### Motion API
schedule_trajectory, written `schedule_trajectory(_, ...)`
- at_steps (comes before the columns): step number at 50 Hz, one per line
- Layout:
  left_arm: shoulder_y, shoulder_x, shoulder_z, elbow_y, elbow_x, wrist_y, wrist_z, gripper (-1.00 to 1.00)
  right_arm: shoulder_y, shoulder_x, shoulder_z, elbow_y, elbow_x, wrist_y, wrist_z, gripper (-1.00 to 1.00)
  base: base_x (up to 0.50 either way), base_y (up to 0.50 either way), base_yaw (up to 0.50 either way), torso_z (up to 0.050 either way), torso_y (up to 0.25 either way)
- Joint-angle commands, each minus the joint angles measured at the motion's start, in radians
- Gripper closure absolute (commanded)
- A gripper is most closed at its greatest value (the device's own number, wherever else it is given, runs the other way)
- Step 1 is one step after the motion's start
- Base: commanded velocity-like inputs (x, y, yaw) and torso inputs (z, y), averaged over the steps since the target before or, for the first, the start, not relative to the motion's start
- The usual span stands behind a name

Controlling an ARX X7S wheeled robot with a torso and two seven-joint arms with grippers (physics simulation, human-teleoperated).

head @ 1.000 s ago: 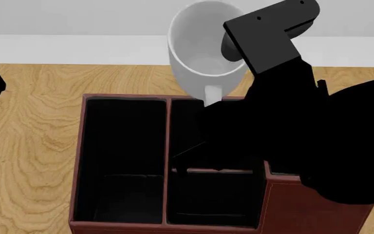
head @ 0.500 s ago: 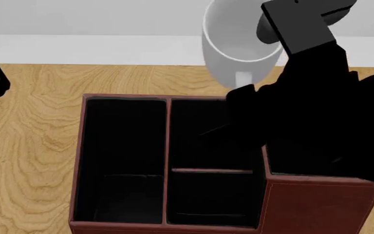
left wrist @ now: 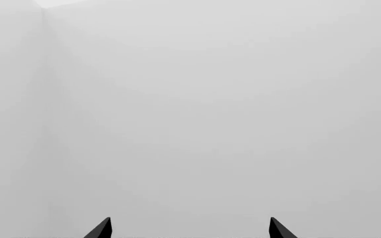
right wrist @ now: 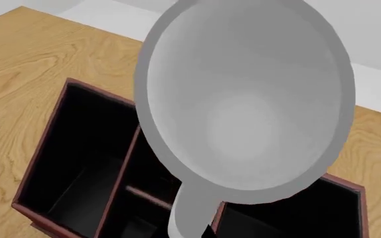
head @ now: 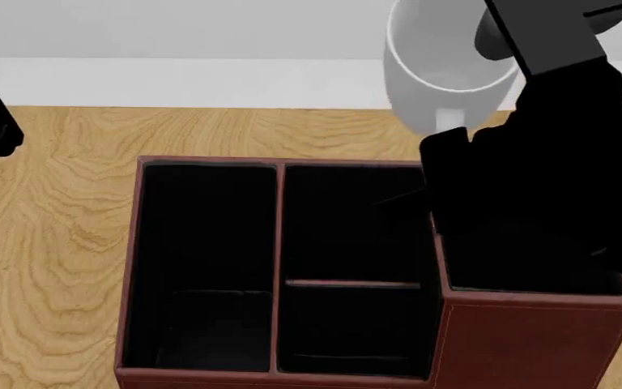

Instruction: Pick up the white mug and place it to the right of the caddy.

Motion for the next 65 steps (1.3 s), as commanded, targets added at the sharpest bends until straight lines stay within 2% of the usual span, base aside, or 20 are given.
schedule_trajectory(1, 0.0, -0.002, 0.002, -0.007, -0.001, 0.006, -0.001, -1.0, 0.012, 0.02, 0.002, 0.024, -0.054, 0.002, -0.015, 1.0, 0.0, 0.0, 0.0, 0.0, 0.0)
schedule_trajectory(40, -0.006, 0.0, 0.025, -0.053, 0.0, 0.05, 0.005, -1.0, 0.018, 0.147, -0.003, 0.042, -0.025, 0.033, 0.056, 1.0, 0.0, 0.0, 0.0, 0.0, 0.001)
schedule_trajectory(65, -0.005, -0.007, 0.03, -0.065, -0.006, 0.056, 0.005, -1.0, 0.024, 0.21, -0.013, 0.096, -0.077, 0.039, -0.037, 1.0, 0.0, 0.0, 0.0, 0.0, 0.0)
